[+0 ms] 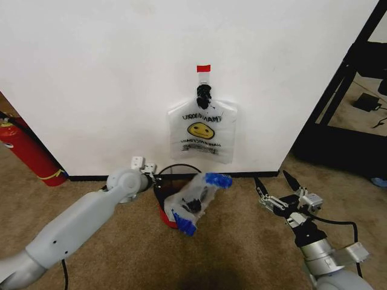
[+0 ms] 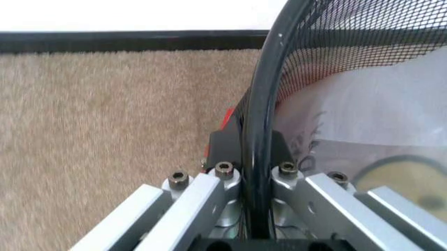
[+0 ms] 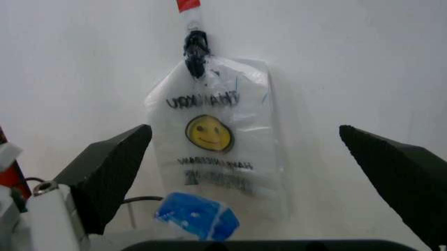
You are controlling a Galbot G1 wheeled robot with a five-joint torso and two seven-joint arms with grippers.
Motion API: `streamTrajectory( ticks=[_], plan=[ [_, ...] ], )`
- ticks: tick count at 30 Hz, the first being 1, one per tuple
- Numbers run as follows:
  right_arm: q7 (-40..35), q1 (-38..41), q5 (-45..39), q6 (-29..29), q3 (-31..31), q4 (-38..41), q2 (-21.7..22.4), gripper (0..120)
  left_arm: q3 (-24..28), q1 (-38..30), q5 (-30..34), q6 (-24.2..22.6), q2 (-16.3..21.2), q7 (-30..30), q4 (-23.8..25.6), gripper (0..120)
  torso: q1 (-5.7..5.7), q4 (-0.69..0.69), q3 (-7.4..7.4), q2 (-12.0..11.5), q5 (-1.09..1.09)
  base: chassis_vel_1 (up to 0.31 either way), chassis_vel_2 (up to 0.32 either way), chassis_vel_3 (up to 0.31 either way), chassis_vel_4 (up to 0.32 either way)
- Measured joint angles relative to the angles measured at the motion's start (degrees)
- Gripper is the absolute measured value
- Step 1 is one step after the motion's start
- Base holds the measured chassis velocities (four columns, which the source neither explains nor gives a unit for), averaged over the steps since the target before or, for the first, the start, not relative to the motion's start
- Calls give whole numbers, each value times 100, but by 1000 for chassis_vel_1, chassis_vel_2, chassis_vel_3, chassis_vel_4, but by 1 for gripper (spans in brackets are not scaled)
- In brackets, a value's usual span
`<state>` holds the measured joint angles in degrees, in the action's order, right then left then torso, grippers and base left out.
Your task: Pick up the garbage bag from the wall and place it over the trash bin.
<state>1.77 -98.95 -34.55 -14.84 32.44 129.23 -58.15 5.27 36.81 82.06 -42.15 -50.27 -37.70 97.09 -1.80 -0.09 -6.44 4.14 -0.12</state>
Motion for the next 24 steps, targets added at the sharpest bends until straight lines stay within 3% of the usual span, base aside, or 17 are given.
streamTrajectory(
  ticks=[5,10,17,24],
  plan=[
    [-107,-19,157,43,-23,12,-4,100,-511,688,118,93,-115,-696,485,0,0,0,0,0,2,0,0,0,0],
    [-191,-53,266,69,-47,31,-3,100,-838,1224,-93,412,-317,-979,847,0,1,1,1,0,2,0,0,0,0],
    [-232,-135,368,98,-71,68,38,100,-948,1526,-652,995,-879,-1200,854,0,0,-1,0,0,3,0,0,0,0],
    [-255,-209,415,122,-68,129,53,100,-909,1721,-930,1090,-1064,-1379,877,0,1,1,0,0,3,0,0,0,0]
  ],
)
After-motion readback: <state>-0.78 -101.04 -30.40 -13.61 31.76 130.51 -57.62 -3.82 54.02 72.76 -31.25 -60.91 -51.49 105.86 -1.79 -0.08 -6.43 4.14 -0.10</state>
